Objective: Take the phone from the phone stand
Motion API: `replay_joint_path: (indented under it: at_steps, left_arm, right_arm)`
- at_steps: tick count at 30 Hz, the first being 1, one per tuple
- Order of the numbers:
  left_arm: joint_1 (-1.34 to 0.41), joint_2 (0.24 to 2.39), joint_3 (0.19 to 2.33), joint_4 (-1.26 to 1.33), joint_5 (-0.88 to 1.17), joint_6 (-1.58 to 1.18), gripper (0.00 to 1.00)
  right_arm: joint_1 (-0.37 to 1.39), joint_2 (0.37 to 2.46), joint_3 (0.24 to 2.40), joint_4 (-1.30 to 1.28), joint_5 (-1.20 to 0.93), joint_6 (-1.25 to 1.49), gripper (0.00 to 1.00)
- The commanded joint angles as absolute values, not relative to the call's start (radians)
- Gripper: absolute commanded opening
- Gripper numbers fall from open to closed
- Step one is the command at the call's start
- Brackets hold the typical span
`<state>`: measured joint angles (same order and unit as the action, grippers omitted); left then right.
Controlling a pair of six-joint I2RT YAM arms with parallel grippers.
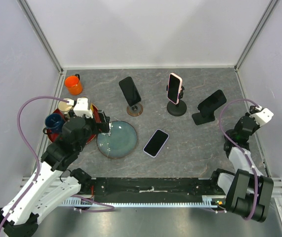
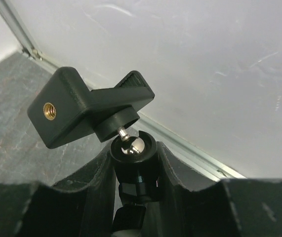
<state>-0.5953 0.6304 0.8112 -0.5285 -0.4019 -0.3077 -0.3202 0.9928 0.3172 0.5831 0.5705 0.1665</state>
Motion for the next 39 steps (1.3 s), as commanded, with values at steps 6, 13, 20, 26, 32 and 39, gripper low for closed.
replay_joint_path:
  at_steps: [6,13,20,26,32,39]
  left_arm:
    - [-0.584,0.623,0.798,-0.486,-0.442,-0.276,0.99]
    - [-0.583,0.623,0.795,-0.488,-0.434,-0.278,0.99]
    - [-0.583,0.626,0.793,-0.486,-0.425,-0.281,0.98]
    - [-0.583,0.626,0.792,-0.486,-0.42,-0.281,0.98]
    - [-0.581,0.635,0.792,-0.488,-0.417,-0.281,0.98]
    - [-0.58,0.647,0.79,-0.488,-0.416,-0.281,0.98]
  right_arm:
    - [-0.348,1.072,0.322,0.815,0.451,0.175,0.04]
    - [-0.348,1.022,0.273,0.772,0.46,0.227,0.36]
    - [-0.347,0.927,0.284,0.654,0.425,0.275,0.75]
    - [-0.347,0.803,0.311,0.534,0.379,0.316,0.89]
    - [-0.347,0.675,0.359,0.398,0.368,0.337,0.98]
    - [-0.344,0.598,0.432,0.316,0.354,0.341,0.98]
